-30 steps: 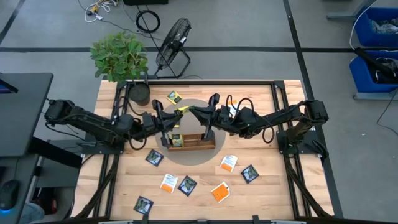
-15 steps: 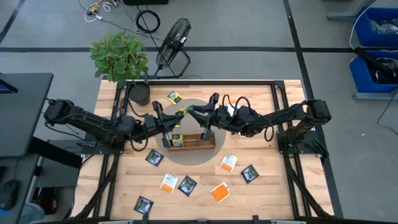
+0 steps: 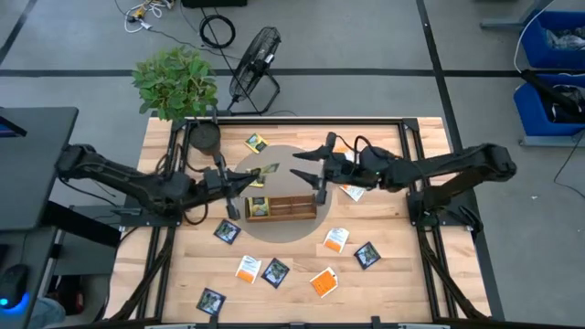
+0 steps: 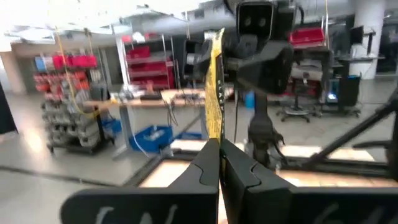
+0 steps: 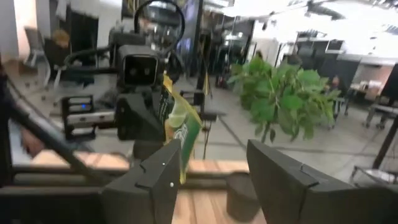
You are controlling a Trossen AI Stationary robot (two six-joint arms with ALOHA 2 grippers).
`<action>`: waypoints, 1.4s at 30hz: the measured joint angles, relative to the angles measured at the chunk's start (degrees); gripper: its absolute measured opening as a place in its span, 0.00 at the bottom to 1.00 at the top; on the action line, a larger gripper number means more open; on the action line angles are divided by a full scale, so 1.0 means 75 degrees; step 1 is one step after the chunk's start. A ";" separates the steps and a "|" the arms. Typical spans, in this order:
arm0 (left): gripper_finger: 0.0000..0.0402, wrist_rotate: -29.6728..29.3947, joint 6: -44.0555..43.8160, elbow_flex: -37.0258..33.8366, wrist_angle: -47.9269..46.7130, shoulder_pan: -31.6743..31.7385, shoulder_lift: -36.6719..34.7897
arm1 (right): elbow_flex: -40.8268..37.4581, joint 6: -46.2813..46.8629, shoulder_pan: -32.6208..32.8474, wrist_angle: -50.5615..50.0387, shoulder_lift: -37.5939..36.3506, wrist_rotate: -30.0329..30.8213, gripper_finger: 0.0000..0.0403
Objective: Pick & Place Tea
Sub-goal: Put the right yellow tea bag into the left section of the wooden organizer
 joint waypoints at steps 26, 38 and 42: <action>0.00 0.2638 -0.3244 0.0006 -0.4407 0.1068 -0.0771 | 0.0000 0.0567 -0.0584 -0.2346 -0.0317 -0.1468 0.48; 0.00 0.3127 -0.2741 0.2272 -0.7496 0.1154 0.0254 | 0.0003 0.1182 -0.1156 -0.1703 0.0389 -0.2881 0.48; 0.00 0.3297 -0.2413 0.3319 -0.8622 0.1154 0.0987 | 0.0003 0.1192 -0.1156 -0.1712 0.0393 -0.2883 0.48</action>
